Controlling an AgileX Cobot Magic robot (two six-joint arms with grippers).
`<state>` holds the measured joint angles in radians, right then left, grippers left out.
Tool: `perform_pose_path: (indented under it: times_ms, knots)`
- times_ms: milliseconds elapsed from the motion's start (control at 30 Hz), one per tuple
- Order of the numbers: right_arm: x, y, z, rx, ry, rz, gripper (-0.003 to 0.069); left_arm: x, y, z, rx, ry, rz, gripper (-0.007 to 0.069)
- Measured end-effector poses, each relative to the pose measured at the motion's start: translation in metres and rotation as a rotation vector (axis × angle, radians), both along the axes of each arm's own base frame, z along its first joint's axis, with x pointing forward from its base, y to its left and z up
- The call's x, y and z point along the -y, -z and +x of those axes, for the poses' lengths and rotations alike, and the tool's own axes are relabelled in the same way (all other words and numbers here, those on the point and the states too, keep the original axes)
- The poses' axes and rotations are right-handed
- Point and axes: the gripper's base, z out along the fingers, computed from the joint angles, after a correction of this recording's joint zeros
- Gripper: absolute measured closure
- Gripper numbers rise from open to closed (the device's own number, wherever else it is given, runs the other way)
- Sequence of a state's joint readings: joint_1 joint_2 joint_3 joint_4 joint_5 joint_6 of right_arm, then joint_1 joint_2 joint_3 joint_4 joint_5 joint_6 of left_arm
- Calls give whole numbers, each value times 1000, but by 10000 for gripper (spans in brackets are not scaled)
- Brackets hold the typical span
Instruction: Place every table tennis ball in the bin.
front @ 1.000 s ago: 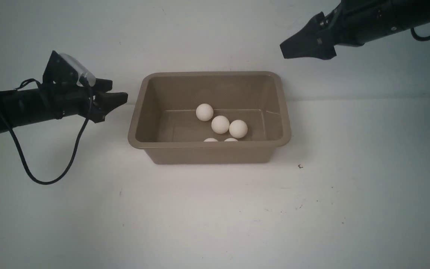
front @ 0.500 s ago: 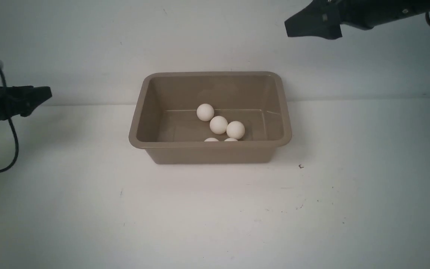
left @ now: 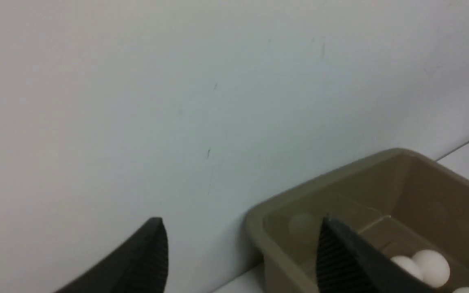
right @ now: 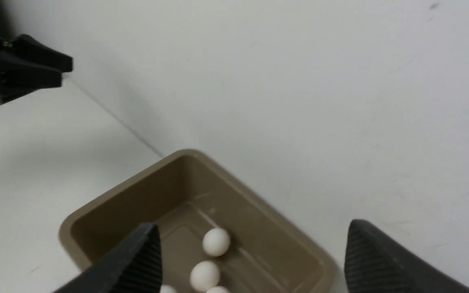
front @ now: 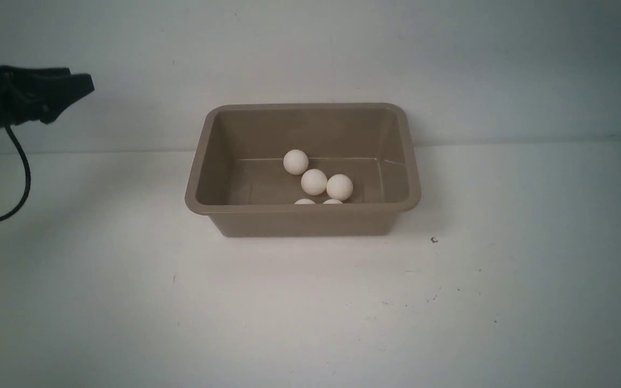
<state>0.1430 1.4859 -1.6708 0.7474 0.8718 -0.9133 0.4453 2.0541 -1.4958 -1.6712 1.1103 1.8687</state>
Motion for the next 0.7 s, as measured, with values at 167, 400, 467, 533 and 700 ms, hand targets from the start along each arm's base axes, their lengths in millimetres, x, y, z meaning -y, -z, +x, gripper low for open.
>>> perform_pose_path:
  times_ms: [167, 400, 467, 533, 700]
  knots:
    - [8, -20, -16, 114, 56, -46, 113, 9, -38, -8, 72, -32, 60, 178]
    - [26, -69, -83, 295, 152, -40, 113, 15, -91, -27, 175, -98, 135, 178]
    - [30, -80, -106, 308, 163, -9, 113, 17, -100, -32, 197, -98, 143, 178]
    - [34, -90, -135, 317, 171, 24, 113, 19, -109, -37, 217, -99, 151, 178]
    - [44, -102, -208, 330, 178, 87, 113, 25, -132, -50, 264, -101, 161, 178]
